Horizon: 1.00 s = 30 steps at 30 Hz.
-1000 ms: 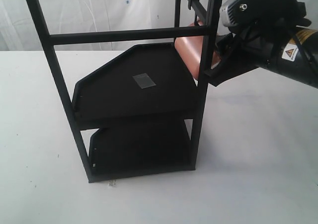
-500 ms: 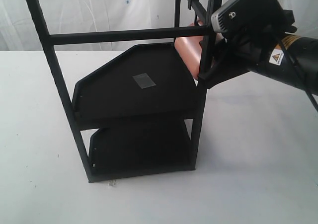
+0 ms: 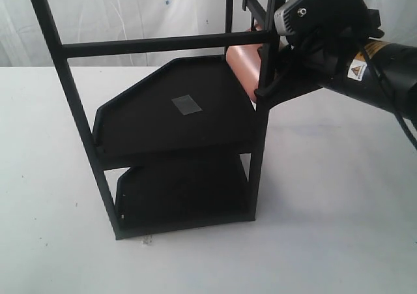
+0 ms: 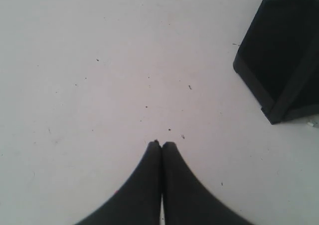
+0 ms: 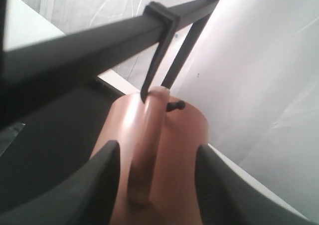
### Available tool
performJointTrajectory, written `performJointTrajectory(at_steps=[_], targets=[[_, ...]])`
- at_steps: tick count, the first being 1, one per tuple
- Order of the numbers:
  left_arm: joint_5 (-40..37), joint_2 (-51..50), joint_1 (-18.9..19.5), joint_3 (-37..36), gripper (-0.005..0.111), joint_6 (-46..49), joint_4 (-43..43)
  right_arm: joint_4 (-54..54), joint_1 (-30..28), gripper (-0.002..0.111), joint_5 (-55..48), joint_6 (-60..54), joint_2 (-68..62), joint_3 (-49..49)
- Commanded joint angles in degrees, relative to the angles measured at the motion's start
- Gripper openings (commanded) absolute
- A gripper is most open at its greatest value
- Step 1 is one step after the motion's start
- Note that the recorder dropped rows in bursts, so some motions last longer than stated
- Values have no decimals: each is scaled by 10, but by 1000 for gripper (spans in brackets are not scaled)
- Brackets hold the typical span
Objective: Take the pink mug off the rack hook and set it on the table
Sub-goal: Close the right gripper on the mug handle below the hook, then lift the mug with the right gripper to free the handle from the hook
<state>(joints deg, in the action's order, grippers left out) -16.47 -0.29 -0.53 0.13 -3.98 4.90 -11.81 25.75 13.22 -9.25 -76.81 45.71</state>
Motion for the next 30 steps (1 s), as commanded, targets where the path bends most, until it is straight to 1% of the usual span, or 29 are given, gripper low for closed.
performJointTrajectory(at_steps=[1,4,6,11,24,27,30], targets=[[1,3,-1,-1,0,-1,4,-11,-1,45,12,5,-12,5],[1,3,-1,-1,0,-1,4,-11,-1,45,18,5,-12,5],[1,3,-1,-1,0,-1,4,-15,-1,42,21,5,-12,5],[1,3,-1,-1,0,-1,4,-20,-1,31,23,5,-12,5],[1,3,-1,-1,0,-1,4,-20,-1,10,27,5,-12,5],[1,3,-1,-1,0,-1,4,-20,-1,4,28,5,-12,5],[1,3,-1,-1,0,-1,4,-18,-1,0,29,7,-12,5]])
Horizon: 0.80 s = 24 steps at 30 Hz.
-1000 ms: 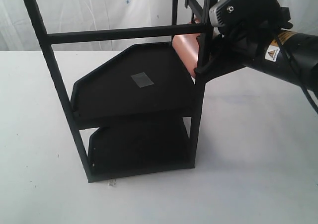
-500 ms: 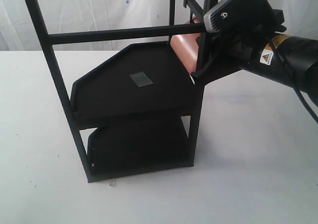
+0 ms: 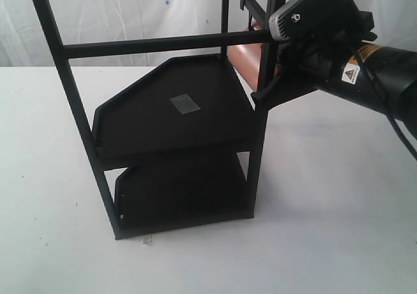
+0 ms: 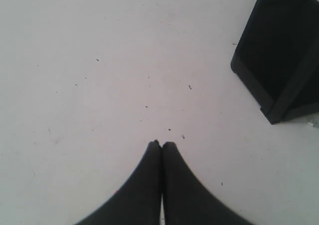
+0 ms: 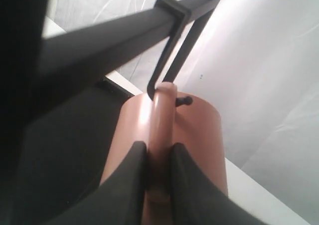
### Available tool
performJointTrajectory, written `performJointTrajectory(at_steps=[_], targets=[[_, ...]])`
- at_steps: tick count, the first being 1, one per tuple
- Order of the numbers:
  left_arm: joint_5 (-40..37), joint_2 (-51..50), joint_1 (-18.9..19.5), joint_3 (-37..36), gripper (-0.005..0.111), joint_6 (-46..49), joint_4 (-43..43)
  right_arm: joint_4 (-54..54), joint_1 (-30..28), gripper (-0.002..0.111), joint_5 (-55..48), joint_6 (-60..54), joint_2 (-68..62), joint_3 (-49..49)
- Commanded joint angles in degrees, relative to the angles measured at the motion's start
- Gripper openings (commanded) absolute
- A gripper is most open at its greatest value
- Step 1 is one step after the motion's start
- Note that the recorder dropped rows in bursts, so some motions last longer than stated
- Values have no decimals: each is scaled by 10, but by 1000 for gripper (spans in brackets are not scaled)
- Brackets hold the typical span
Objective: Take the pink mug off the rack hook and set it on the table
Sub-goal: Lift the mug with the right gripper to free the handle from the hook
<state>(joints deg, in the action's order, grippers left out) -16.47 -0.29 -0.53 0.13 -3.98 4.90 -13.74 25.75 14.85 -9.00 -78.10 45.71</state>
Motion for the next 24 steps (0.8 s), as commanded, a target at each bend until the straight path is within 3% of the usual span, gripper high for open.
performJointTrajectory(at_steps=[1,24], targets=[[1,3,-1,-1,0,-1,4,1,-1,0,15,4,1,5],[1,3,-1,-1,0,-1,4,1,-1,0,11,15,46,5]])
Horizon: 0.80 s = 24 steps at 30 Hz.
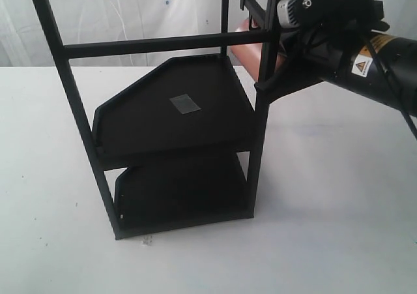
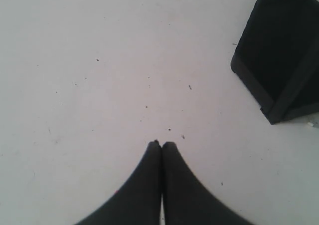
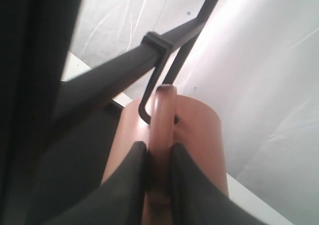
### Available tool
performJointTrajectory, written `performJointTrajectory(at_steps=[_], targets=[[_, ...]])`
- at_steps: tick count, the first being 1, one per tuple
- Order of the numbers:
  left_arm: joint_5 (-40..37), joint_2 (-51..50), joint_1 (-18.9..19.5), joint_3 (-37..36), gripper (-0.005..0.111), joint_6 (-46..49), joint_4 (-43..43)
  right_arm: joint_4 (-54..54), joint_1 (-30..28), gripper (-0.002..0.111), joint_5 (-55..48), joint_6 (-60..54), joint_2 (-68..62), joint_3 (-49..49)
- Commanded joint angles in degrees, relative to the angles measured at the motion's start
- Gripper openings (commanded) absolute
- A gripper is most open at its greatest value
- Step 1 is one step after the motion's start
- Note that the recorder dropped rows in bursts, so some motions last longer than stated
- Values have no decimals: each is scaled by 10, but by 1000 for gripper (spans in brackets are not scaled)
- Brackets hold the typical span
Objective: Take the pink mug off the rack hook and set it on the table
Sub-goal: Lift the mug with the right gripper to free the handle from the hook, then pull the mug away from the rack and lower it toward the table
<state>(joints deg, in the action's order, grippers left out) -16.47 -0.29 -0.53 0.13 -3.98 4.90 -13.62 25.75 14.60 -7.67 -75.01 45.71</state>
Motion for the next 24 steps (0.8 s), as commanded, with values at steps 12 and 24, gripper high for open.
performJointTrajectory(at_steps=[12,24], targets=[[1,3,-1,-1,0,-1,4,0,-1,0,12,1,30,-1],[1,3,-1,-1,0,-1,4,10,-19,0,23,0,41,-1]])
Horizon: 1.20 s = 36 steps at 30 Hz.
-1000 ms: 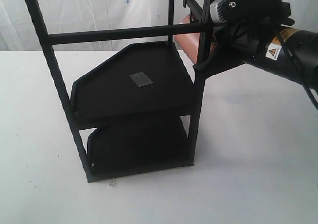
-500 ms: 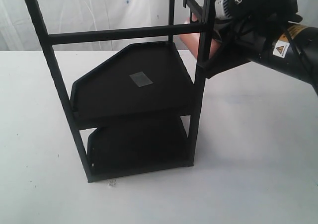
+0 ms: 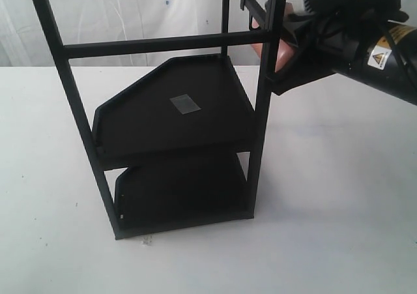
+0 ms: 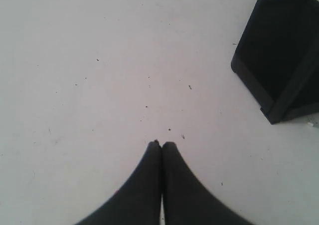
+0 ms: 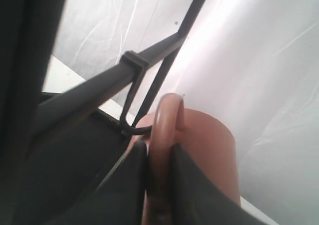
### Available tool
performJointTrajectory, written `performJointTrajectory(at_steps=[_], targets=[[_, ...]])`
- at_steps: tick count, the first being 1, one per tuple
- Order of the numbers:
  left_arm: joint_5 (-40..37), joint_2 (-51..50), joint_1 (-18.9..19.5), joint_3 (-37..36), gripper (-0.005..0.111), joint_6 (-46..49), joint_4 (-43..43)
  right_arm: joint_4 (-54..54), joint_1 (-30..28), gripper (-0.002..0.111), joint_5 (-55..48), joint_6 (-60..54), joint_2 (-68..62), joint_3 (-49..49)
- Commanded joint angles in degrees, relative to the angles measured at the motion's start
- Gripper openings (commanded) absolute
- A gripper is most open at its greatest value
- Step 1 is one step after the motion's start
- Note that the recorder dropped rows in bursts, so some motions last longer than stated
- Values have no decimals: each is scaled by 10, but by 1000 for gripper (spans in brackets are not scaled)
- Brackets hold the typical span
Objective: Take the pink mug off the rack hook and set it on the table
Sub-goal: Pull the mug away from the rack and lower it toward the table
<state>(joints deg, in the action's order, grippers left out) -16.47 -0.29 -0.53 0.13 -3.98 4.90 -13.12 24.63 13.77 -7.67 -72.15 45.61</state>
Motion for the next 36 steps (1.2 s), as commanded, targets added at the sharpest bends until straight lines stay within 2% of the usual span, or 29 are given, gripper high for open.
performJointTrajectory(at_steps=[1,8,16,20,31,36], targets=[[1,3,-1,-1,0,-1,4,5,-8,0,31,0,14,0],[1,3,-1,-1,0,-1,4,27,-34,0,29,4,40,-27],[1,3,-1,-1,0,-1,4,77,-53,0,165,5,55,-163],[1,3,-1,-1,0,-1,4,108,-54,0,168,4,49,-192],[1,3,-1,-1,0,-1,4,137,-77,0,266,4,-66,-234],[1,3,-1,-1,0,-1,4,137,-77,0,362,-5,-170,-218]])
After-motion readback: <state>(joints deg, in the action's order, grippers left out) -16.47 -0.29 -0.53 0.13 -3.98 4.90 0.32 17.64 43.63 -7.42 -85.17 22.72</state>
